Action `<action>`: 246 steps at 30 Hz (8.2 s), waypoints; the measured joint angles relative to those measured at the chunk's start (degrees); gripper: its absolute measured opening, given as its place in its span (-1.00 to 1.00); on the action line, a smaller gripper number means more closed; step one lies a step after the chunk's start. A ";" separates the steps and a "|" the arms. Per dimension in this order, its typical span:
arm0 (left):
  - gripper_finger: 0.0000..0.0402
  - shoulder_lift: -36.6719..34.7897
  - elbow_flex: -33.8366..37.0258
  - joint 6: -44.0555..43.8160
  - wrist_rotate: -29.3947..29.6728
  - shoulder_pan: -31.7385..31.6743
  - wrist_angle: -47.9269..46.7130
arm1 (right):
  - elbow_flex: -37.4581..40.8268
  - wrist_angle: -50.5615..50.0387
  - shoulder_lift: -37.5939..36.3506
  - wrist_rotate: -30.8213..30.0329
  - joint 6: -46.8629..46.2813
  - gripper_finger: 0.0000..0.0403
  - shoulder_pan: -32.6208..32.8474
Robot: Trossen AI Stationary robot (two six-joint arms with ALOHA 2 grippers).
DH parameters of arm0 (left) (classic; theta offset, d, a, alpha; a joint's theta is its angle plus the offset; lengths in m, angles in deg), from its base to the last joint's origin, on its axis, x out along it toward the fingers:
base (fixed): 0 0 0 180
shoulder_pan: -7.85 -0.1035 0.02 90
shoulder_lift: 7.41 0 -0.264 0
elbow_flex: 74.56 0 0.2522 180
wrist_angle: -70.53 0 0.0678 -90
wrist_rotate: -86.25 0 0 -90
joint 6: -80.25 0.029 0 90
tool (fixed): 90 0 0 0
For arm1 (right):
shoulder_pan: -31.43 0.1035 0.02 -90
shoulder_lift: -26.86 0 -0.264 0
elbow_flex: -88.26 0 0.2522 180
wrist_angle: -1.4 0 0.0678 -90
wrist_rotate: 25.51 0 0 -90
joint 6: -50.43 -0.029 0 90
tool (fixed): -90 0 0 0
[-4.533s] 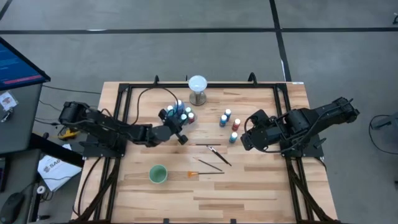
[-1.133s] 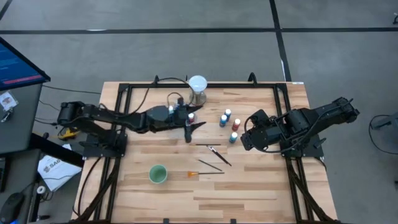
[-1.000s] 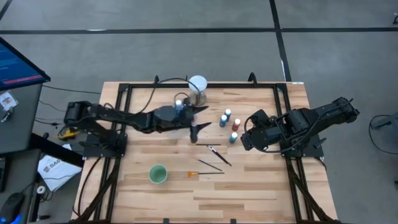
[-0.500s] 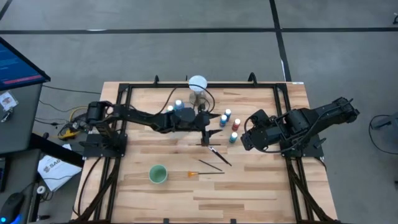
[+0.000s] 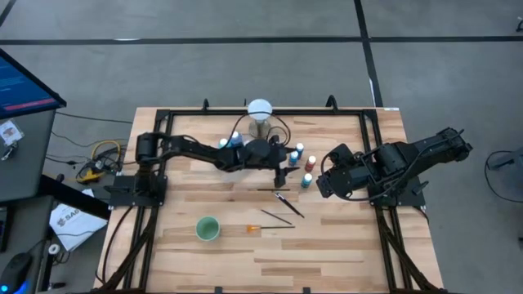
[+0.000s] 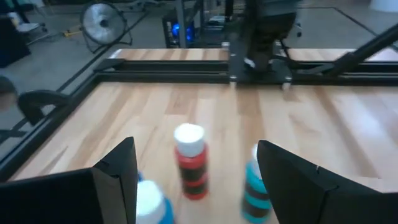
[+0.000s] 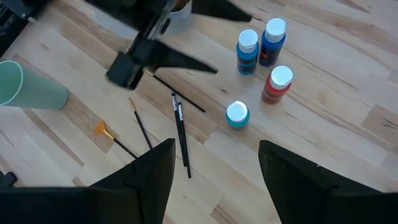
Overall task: Pick & Place Paint Supplies
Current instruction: Put the small light blue bottle into the white bin
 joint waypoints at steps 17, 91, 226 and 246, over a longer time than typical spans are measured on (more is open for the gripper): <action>0.16 4.26 -0.39 -2.97 -0.41 -2.00 -0.45 | -0.01 -0.22 0.00 0.11 0.02 0.12 0.00; -1.00 0.95 -0.50 -7.29 -3.04 -1.50 -3.72 | -0.03 -0.22 0.02 0.13 -0.39 0.12 0.02; -1.00 -42.64 50.36 -11.66 39.24 15.13 8.89 | 74.44 65.33 -73.90 16.44 39.04 -0.96 -18.01; -1.00 -31.25 50.34 -10.94 36.00 10.05 17.63 | 74.44 65.33 -73.88 16.46 39.04 -0.96 -18.01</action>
